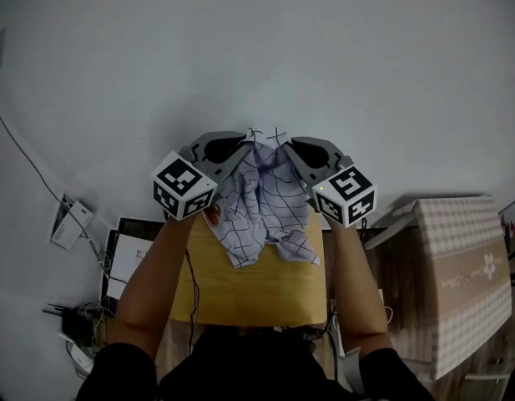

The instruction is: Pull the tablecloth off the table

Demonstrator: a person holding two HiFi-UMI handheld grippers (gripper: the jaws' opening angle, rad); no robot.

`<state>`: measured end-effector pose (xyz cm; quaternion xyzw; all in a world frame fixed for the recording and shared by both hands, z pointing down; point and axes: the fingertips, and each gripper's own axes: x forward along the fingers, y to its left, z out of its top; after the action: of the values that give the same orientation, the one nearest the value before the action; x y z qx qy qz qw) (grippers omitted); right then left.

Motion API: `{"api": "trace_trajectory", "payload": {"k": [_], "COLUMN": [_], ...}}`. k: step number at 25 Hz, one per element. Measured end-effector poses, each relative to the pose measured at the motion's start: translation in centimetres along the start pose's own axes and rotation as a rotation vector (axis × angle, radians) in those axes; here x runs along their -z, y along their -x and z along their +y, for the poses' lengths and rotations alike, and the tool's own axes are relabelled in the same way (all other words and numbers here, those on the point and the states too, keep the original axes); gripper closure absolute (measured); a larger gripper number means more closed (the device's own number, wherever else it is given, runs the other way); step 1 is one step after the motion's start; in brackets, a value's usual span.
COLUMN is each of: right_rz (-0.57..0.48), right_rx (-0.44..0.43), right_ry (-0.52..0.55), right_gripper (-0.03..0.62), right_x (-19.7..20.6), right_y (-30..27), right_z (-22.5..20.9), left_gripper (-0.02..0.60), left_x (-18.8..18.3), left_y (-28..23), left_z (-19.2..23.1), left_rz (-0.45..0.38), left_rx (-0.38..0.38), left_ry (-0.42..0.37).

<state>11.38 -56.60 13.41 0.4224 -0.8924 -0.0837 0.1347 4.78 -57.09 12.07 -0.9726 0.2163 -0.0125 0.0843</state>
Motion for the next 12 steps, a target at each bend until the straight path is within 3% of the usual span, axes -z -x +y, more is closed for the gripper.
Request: {"api": "trace_trajectory", "payload": {"k": [5,12], "right_rz": [-0.045,-0.043], "right_rx": [-0.019,-0.027], "right_ry": [-0.029,-0.065], "right_gripper": [0.572,0.572], "right_x": [9.6,11.6], "right_y": [-1.0,-0.8], "right_z": [4.3,5.1], "left_gripper": [0.566,0.566], "left_x": [9.7,11.7], "left_y": [1.8,2.4], "left_z": [-2.7,-3.6], "left_rz": [0.001,0.014], "left_rx": [-0.050,-0.068], "left_ry": [-0.044,-0.035]}}
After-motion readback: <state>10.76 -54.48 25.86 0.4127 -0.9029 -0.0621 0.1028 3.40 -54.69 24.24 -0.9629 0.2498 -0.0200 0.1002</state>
